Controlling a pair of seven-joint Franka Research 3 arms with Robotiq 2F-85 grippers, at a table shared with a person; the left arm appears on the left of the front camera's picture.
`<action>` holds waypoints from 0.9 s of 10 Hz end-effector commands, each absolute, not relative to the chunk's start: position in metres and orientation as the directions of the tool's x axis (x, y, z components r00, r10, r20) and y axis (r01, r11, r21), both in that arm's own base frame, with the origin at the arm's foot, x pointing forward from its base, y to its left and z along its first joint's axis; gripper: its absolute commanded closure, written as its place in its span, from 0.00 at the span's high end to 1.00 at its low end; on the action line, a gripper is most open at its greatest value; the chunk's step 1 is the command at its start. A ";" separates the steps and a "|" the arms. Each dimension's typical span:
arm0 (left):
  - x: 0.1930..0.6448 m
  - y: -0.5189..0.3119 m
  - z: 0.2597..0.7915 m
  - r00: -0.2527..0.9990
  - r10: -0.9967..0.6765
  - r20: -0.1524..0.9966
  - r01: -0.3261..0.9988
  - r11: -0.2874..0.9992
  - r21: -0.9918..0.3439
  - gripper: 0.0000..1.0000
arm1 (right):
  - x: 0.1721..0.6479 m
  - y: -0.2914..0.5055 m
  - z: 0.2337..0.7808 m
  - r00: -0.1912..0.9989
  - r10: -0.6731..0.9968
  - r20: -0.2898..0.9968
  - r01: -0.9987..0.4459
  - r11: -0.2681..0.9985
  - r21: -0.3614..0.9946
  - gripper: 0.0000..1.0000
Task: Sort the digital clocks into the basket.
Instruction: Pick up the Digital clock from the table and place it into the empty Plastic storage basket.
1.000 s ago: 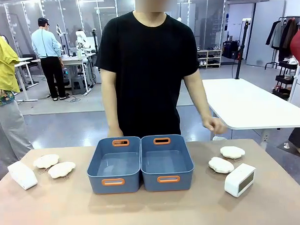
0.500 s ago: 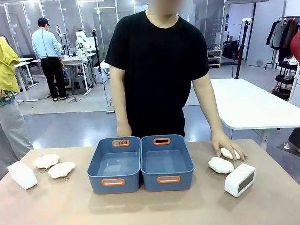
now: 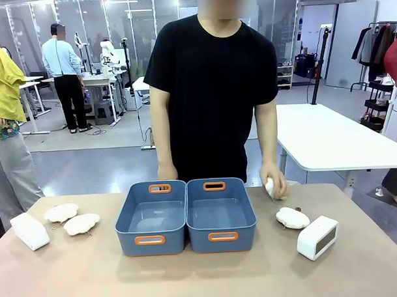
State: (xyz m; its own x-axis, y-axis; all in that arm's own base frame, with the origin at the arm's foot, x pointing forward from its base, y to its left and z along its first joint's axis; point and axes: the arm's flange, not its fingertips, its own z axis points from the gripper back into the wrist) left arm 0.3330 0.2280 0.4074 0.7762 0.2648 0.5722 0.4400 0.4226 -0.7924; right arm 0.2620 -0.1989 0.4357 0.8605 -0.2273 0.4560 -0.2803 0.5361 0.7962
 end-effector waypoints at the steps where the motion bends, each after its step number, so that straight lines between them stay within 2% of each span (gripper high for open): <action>1: 0.334 0.229 0.410 0.774 0.260 0.577 0.445 0.425 -0.788 1.00 | 0.263 -0.197 0.435 0.862 -0.221 0.457 -0.287 0.530 0.798 1.00; 3: 0.334 0.220 0.416 0.778 0.232 0.584 0.435 0.471 -0.767 1.00 | 0.263 -0.197 0.435 0.862 -0.221 0.457 -0.287 0.530 0.798 1.00; 4: 0.343 0.214 0.422 0.812 0.292 0.506 0.297 0.540 -0.788 1.00 | 0.263 -0.197 0.435 0.862 -0.221 0.457 -0.287 0.530 0.798 1.00; 6: 0.368 0.188 0.456 0.859 0.323 0.398 0.091 0.669 -0.738 1.00 | 0.263 -0.197 0.435 0.862 -0.221 0.457 -0.287 0.530 0.798 1.00; 7: 0.383 0.175 0.467 0.871 0.376 0.316 -0.065 0.726 -0.684 1.00 | 0.263 -0.197 0.435 0.862 -0.221 0.457 -0.287 0.530 0.798 1.00; 9: 0.417 0.141 0.490 0.870 0.429 0.242 -0.253 0.811 -0.528 1.00 | 0.263 -0.197 0.435 0.862 -0.221 0.457 -0.287 0.530 0.798 1.00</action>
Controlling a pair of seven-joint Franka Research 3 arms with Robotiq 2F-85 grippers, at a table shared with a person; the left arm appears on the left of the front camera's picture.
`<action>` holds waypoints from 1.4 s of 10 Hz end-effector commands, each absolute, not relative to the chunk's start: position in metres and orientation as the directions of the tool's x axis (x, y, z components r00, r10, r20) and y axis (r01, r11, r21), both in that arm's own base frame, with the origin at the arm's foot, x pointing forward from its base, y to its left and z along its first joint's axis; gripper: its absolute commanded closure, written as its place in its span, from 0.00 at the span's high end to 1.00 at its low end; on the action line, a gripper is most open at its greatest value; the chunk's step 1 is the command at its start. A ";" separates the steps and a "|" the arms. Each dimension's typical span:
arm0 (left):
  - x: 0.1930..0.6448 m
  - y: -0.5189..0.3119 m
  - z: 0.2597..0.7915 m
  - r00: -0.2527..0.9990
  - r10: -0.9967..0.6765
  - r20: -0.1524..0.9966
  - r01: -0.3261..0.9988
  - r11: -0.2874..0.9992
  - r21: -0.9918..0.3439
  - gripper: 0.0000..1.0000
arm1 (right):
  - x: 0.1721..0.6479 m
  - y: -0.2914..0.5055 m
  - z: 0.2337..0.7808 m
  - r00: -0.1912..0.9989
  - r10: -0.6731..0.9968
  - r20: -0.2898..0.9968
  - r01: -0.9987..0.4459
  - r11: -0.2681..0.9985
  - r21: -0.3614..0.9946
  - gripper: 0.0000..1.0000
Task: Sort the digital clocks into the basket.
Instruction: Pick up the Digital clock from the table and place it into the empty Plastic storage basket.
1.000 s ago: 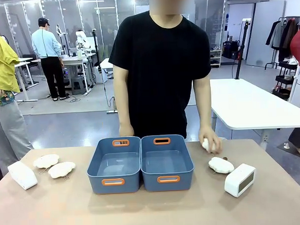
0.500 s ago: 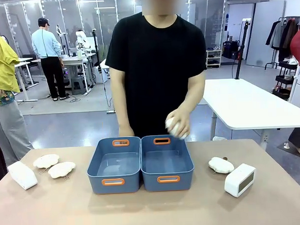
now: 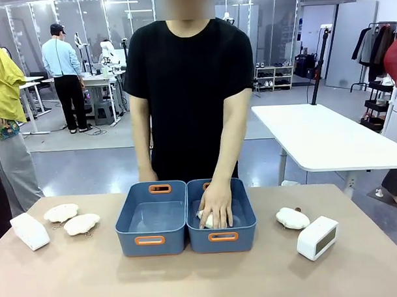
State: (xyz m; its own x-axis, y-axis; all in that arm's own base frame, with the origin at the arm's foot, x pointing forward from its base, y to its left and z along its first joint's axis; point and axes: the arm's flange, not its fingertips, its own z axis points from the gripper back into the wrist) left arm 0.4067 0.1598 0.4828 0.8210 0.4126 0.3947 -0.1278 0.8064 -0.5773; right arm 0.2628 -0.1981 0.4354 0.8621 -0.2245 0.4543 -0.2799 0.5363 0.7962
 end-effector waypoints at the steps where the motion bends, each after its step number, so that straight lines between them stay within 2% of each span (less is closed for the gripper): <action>1: 0.445 0.126 0.496 0.872 0.451 0.191 -0.328 0.827 -0.456 1.00 | 0.263 -0.197 0.435 0.862 -0.221 0.457 -0.287 0.530 0.798 1.00; 4: 0.522 0.098 0.466 0.815 0.574 0.078 -0.523 0.788 -0.325 1.00 | 0.263 -0.197 0.435 0.862 -0.221 0.457 -0.287 0.530 0.798 1.00; 7: 0.569 0.084 0.428 0.803 0.593 0.057 -0.570 0.792 -0.217 1.00 | 0.263 -0.197 0.435 0.862 -0.221 0.457 -0.287 0.530 0.798 1.00; 11: 0.579 0.102 0.358 0.769 0.639 -0.017 -0.639 0.766 -0.070 1.00 | 0.263 -0.197 0.435 0.862 -0.221 0.457 -0.287 0.530 0.798 1.00; 14: 0.576 0.113 0.325 0.748 0.662 -0.040 -0.663 0.745 -0.077 1.00 | 0.263 -0.197 0.435 0.862 -0.221 0.457 -0.287 0.530 0.798 1.00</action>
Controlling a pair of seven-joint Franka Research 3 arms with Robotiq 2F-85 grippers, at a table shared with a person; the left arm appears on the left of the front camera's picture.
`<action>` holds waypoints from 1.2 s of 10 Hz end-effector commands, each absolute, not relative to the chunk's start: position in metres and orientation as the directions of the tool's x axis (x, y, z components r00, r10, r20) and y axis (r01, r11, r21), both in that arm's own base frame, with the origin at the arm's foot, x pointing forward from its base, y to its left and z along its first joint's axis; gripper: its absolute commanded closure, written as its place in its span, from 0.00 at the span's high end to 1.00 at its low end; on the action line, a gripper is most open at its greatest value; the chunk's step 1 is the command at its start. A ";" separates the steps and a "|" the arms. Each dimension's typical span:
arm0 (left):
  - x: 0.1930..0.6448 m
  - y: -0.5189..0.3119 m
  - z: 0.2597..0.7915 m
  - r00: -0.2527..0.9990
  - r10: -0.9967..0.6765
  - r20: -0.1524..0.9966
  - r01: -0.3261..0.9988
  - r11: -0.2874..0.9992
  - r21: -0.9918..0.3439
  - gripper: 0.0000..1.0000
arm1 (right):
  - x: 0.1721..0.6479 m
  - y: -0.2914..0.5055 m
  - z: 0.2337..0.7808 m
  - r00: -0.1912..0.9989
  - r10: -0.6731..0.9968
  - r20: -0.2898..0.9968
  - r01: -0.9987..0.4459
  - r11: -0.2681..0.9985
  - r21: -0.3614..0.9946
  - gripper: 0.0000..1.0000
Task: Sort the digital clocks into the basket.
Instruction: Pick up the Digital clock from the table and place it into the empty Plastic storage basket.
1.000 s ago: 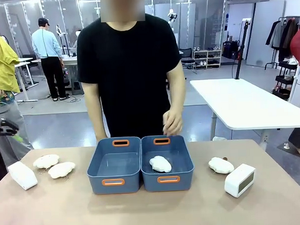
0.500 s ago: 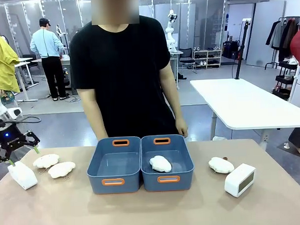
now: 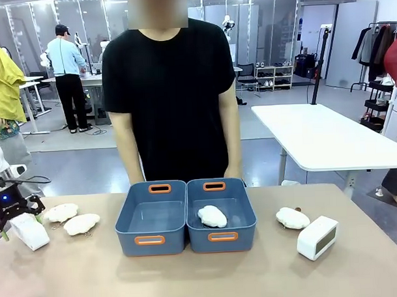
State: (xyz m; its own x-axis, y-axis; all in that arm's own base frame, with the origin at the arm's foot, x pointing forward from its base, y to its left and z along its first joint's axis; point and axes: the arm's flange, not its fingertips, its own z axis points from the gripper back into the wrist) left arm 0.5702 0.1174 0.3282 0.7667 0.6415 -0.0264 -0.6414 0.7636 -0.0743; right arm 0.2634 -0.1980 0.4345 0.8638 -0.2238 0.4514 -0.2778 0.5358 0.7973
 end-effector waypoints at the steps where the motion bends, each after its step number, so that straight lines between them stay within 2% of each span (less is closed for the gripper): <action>1: 0.575 0.115 0.320 0.749 0.662 -0.037 -0.662 0.745 -0.080 1.00 | 0.263 -0.197 0.435 0.862 -0.221 0.457 -0.287 0.530 0.798 1.00; 2: 0.575 0.116 0.323 0.760 0.650 -0.022 -0.649 0.755 -0.098 0.88 | 0.263 -0.197 0.435 0.862 -0.221 0.457 -0.287 0.530 0.798 1.00; 3: 0.575 0.117 0.326 0.765 0.644 -0.003 -0.640 0.761 -0.102 0.40 | 0.263 -0.197 0.435 0.862 -0.221 0.457 -0.287 0.530 0.798 1.00; 4: 0.575 0.118 0.327 0.764 0.645 -0.004 -0.643 0.760 -0.101 0.29 | 0.263 -0.197 0.435 0.862 -0.221 0.457 -0.287 0.530 0.798 1.00; 5: 0.574 0.119 0.326 0.763 0.646 -0.005 -0.644 0.760 -0.091 0.00 | 0.263 -0.197 0.435 0.862 -0.221 0.457 -0.287 0.530 0.798 1.00; 6: 0.571 0.120 0.326 0.761 0.649 -0.005 -0.647 0.758 -0.083 0.23 | 0.263 -0.197 0.435 0.862 -0.221 0.457 -0.287 0.530 0.798 1.00; 7: 0.571 0.121 0.329 0.760 0.650 0.001 -0.648 0.758 -0.080 0.00 | 0.263 -0.197 0.435 0.862 -0.221 0.457 -0.287 0.530 0.798 1.00; 9: 0.562 0.114 0.357 0.787 0.617 0.009 -0.612 0.782 -0.119 0.00 | 0.263 -0.197 0.435 0.862 -0.221 0.457 -0.287 0.530 0.798 1.00; 10: 0.544 0.109 0.383 0.849 0.528 0.009 -0.524 0.844 -0.120 0.00 | 0.263 -0.197 0.435 0.862 -0.221 0.457 -0.287 0.530 0.798 1.00; 12: 0.506 0.119 0.422 0.886 0.460 0.055 -0.452 0.885 -0.115 0.00 | 0.263 -0.197 0.435 0.862 -0.221 0.457 -0.287 0.530 0.798 1.00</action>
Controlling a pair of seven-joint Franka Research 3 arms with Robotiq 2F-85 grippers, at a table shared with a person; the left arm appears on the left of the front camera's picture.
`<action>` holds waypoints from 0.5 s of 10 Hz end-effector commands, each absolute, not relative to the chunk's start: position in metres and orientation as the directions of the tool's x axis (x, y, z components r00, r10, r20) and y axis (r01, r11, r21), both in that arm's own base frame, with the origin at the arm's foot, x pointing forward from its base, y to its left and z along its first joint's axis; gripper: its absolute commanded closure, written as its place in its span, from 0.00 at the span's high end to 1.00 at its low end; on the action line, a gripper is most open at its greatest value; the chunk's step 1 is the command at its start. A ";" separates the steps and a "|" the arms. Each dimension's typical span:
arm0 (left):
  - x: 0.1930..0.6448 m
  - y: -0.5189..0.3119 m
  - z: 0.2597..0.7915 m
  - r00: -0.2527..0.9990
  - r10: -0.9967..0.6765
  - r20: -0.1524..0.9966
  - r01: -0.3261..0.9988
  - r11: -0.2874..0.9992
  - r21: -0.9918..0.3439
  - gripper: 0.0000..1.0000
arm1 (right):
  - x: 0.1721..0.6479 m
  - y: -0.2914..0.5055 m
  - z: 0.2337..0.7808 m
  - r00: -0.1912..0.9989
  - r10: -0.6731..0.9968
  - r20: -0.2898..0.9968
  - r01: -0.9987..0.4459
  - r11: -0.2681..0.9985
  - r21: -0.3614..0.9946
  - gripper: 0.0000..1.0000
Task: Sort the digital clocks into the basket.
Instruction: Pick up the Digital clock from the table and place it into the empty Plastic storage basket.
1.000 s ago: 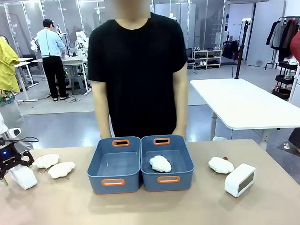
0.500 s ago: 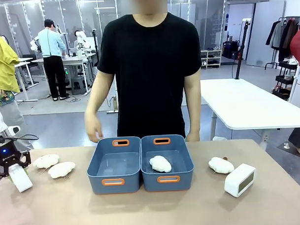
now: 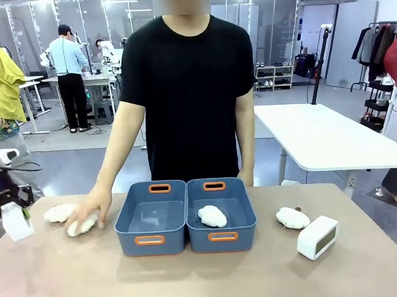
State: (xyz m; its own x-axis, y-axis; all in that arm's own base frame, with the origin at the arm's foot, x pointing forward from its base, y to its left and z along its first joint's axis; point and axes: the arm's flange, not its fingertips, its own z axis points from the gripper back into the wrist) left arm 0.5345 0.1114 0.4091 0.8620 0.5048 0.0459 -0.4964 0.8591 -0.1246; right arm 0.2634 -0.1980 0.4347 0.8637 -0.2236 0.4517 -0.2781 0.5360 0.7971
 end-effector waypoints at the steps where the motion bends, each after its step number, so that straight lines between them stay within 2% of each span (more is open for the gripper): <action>1: 0.496 0.125 0.426 0.900 0.434 0.027 -0.427 0.893 -0.140 0.00 | 0.263 -0.197 0.435 0.862 -0.221 0.457 -0.287 0.530 0.798 1.00; 2: 0.535 0.111 0.409 0.862 0.505 0.046 -0.496 0.859 -0.125 0.00 | 0.263 -0.197 0.435 0.862 -0.221 0.457 -0.287 0.530 0.798 1.00; 5: 0.535 0.111 0.409 0.862 0.505 0.046 -0.496 0.859 -0.125 0.00 | 0.263 -0.197 0.435 0.862 -0.221 0.457 -0.287 0.530 0.798 1.00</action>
